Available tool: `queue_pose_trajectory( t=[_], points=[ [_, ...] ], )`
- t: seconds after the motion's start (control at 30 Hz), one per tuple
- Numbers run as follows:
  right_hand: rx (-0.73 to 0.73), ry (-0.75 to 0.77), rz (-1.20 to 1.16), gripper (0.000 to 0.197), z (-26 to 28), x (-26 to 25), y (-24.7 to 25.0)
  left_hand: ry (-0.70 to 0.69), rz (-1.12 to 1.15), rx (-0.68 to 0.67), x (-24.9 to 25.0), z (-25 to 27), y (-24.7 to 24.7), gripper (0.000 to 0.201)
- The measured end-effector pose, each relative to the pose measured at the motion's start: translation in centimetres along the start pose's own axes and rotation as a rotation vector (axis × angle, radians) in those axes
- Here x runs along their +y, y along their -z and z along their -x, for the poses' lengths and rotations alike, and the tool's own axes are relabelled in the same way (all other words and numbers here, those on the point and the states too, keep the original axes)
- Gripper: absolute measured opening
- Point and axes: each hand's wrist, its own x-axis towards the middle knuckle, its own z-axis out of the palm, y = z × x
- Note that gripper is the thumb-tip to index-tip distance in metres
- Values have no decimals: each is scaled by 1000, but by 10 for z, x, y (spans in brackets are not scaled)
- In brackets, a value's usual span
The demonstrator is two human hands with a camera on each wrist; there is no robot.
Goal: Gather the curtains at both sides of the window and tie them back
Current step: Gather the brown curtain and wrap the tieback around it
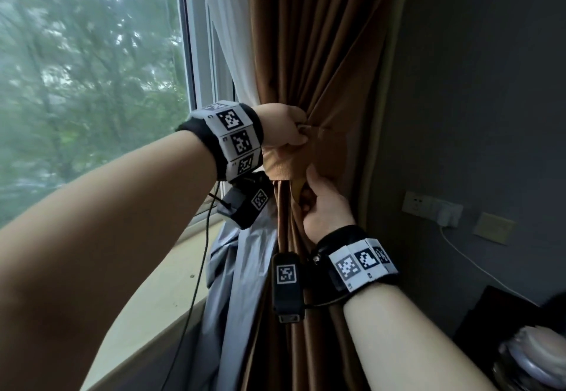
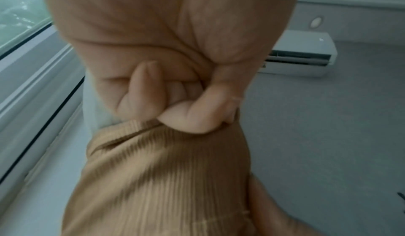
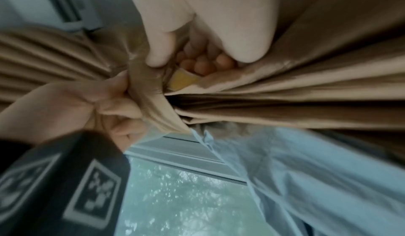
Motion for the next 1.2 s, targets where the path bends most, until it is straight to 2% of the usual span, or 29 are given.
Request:
queue_pose_trajectory(
  t=[0.07,0.17,0.27,0.37,0.43,0.5,0.6,0.7,0.83,1.0,1.2],
  points=[
    [-8,13,-53,16,-3,2,2,9,52,-17,-1,0,1,16],
    [-58,63,-75,8,-2,2,1,11,90,-27,-5,0,1,6],
    [-58,107,-1,5,-7,3,3,11,116,-55,-10,-2,5,22],
    [11,173,110,3,-12,2,10,32,92,-139,-10,-3,14,22],
    [27,241,215,9,-14,1,14,20,-25,-210,-2,-3,21,18],
    [35,323,343,15,-16,1,17,-36,-244,-196,8,-2,28,18],
    [56,397,453,18,-22,2,19,-86,-401,-188,19,-3,29,24],
    [71,370,432,19,-25,2,21,-110,-444,-182,15,-11,24,22],
    [25,313,402,16,-22,0,22,-80,-443,-154,11,-17,18,43],
    [61,333,491,16,-21,-4,17,37,-323,-98,10,-20,10,38],
    [110,298,492,15,-11,-7,16,-51,-259,-22,6,5,5,31]
  ],
)
